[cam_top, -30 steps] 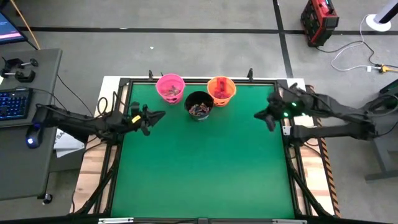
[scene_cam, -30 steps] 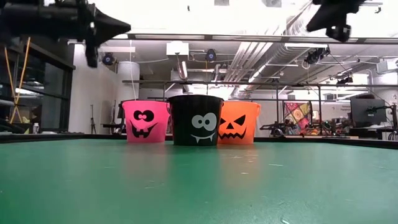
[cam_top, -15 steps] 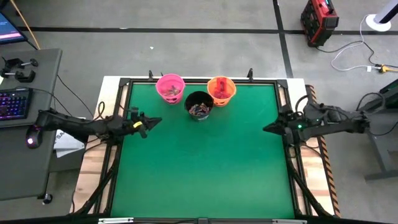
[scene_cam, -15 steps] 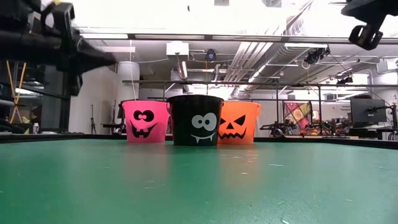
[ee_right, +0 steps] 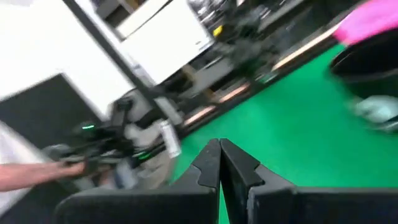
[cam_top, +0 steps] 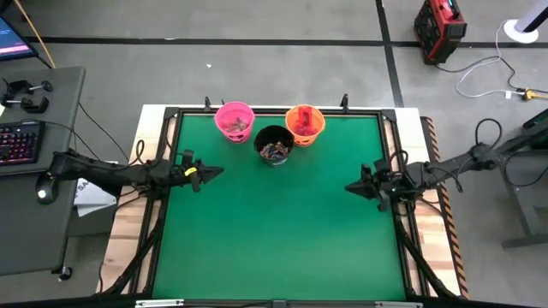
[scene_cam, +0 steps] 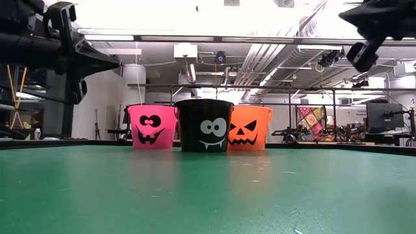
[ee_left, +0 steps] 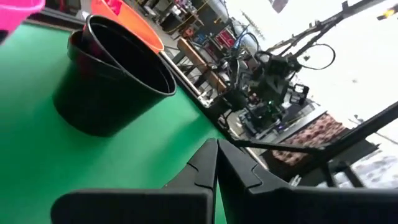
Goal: Sort candy by brand, put in halloween buckets
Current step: Return to Home Position
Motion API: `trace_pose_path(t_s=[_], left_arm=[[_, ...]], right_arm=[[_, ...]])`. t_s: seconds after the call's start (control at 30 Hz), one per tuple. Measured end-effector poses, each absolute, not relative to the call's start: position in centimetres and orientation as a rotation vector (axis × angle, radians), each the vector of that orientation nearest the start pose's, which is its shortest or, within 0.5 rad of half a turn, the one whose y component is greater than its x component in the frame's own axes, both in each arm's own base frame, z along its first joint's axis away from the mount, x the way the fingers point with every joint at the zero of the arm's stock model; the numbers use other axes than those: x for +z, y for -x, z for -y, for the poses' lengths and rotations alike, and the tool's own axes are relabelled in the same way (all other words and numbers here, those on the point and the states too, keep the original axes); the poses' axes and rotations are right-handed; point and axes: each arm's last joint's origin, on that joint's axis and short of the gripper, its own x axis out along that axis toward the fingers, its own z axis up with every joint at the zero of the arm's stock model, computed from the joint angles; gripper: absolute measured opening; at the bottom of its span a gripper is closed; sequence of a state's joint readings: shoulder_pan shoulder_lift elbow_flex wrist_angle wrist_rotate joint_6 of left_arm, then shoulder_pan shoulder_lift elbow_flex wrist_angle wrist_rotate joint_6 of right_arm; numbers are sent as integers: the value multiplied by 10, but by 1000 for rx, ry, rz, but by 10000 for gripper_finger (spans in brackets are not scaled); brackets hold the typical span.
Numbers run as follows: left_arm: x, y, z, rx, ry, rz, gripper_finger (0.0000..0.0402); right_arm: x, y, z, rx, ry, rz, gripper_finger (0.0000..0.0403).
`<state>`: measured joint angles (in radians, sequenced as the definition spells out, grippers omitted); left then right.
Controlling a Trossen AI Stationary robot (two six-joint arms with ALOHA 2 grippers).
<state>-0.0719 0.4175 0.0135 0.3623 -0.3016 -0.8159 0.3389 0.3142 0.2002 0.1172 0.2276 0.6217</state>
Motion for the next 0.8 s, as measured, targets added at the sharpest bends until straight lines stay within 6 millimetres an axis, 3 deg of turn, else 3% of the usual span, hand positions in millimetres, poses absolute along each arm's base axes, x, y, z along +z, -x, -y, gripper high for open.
trace_pose_path(t_s=[0.17, 0.47, 0.8], left_arm=[[165, -123, 0, 235, 722, 44, 0], [165, -123, 0, 235, 691, 39, 1], [165, -123, 0, 236, 690, 36, 1]], right_arm=[[216, -114, -20, -5, -460, 1, 0], [207, -125, 8, 26, -308, -95, 0], [198, -126, 12, 72, -348, -193, 0]])
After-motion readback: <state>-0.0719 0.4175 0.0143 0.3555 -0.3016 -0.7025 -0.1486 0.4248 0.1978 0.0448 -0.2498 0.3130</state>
